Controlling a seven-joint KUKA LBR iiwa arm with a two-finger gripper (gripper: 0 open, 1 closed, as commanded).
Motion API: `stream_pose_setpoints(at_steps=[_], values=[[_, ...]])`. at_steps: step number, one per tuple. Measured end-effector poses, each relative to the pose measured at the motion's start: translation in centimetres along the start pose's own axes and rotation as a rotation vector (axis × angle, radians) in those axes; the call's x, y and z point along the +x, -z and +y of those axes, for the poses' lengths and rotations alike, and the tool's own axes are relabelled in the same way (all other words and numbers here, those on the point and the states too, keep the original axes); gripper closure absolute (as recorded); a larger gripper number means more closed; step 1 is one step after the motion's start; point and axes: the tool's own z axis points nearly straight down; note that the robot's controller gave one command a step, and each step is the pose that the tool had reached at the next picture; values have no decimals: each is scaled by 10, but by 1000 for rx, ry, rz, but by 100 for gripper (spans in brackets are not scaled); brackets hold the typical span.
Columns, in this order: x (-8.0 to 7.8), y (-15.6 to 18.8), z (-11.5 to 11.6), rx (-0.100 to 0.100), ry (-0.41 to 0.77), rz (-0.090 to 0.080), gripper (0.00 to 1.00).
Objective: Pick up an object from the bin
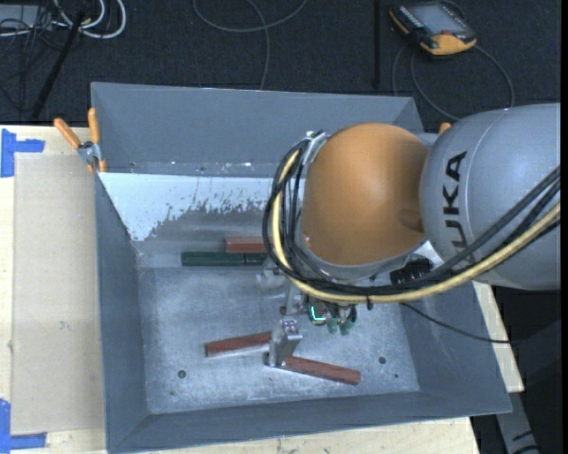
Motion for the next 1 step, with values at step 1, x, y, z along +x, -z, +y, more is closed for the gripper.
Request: stream_pose_setpoints(at_steps=[1], values=[[-2,3,-1,-1,-4,-7,0]])
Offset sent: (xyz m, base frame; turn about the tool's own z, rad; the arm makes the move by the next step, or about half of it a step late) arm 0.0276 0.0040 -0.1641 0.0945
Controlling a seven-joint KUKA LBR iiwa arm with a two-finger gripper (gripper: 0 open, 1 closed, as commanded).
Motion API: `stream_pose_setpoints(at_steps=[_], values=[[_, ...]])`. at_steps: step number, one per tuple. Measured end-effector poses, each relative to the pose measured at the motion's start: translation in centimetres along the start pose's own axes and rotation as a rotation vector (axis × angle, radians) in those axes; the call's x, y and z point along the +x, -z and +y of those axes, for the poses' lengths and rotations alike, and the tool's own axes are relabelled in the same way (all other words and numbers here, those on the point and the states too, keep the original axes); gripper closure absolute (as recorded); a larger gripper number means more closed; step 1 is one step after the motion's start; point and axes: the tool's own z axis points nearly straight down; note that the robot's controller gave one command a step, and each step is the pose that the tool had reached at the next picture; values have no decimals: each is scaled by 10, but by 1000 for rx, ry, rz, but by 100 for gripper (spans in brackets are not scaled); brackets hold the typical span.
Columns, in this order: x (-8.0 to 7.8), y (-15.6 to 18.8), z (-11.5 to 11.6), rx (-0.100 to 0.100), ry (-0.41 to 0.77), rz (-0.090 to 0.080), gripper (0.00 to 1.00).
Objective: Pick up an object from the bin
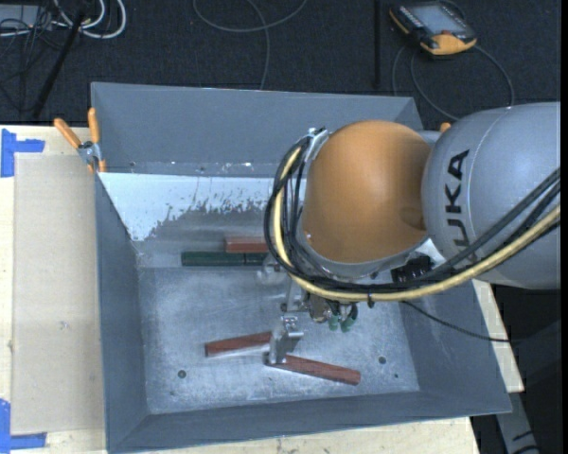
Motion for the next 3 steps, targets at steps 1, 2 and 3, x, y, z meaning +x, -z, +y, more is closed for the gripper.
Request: stream_pose_setpoints(at_steps=[1,2,3], values=[[-12,-67,2,-1,-36,-5,0],[-15,-106,4,1,-53,3,0],[-22,-93,10,-1,-66,-2,0]])
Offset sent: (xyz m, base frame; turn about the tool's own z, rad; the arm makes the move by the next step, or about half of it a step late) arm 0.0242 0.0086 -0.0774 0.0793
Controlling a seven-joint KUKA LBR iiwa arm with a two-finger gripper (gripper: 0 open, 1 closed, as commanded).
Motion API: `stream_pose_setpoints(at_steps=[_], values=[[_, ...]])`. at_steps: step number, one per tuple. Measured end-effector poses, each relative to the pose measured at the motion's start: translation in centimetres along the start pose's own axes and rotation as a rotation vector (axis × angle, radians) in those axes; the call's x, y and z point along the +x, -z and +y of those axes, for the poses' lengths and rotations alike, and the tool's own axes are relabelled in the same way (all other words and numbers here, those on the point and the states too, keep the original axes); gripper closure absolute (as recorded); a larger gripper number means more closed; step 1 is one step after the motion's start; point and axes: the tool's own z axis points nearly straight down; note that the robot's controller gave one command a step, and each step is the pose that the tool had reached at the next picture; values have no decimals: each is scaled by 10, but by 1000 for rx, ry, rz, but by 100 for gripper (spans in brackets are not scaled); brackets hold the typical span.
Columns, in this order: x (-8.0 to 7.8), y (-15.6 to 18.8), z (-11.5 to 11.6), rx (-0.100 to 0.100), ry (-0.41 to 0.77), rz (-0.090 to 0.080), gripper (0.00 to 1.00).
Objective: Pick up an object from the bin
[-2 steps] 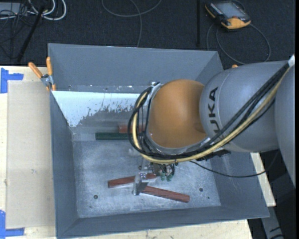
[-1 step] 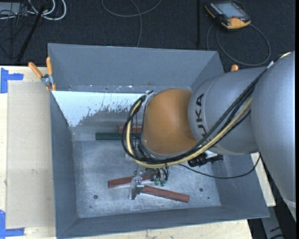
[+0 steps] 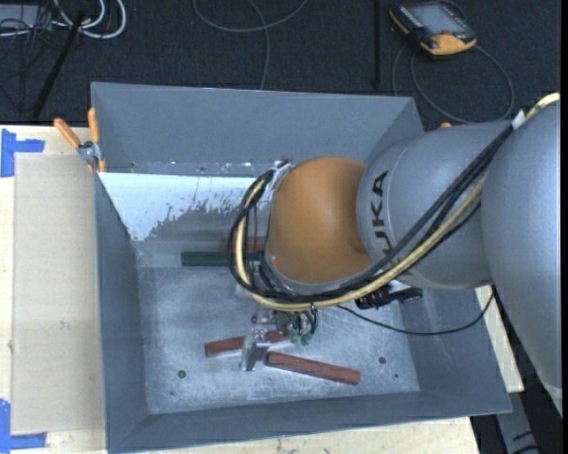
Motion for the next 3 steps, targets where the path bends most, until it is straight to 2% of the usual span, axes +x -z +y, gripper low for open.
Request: stream_pose_setpoints(at_steps=[1,2,3], values=[[6,-41,0,-2,-108,-6,0],[-10,-69,-10,-5,-159,-15,100],[-10,-69,-10,-6,-159,-15,100]])
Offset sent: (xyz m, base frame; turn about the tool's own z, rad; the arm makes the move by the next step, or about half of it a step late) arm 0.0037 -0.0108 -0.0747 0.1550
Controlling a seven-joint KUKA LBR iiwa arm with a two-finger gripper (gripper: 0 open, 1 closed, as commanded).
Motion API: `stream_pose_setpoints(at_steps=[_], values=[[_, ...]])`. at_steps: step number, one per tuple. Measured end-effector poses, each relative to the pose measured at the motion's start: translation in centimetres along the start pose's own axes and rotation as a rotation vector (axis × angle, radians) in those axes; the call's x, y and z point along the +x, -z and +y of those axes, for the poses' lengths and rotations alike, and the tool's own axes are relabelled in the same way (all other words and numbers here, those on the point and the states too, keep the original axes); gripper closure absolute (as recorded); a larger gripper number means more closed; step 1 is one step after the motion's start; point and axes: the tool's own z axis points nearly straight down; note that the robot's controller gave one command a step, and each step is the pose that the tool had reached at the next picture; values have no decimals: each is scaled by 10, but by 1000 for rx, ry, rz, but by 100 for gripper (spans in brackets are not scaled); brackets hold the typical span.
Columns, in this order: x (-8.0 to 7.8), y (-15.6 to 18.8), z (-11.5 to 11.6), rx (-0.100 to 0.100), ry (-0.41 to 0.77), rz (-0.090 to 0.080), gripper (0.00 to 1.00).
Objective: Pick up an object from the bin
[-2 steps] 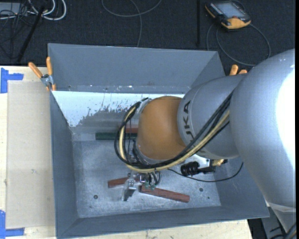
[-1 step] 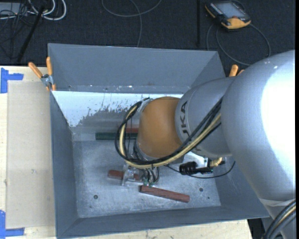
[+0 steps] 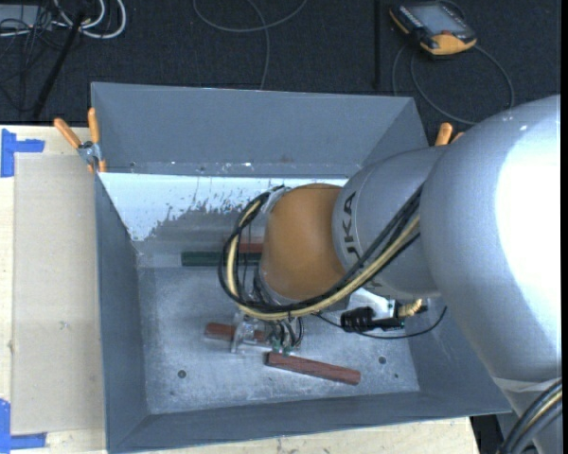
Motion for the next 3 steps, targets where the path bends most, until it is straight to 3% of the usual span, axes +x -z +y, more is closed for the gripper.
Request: stream_pose_setpoints(at_steps=[2,3], values=[[5,21,-2,11,0,21,100],[3,45,-2,9,0,18,100]])
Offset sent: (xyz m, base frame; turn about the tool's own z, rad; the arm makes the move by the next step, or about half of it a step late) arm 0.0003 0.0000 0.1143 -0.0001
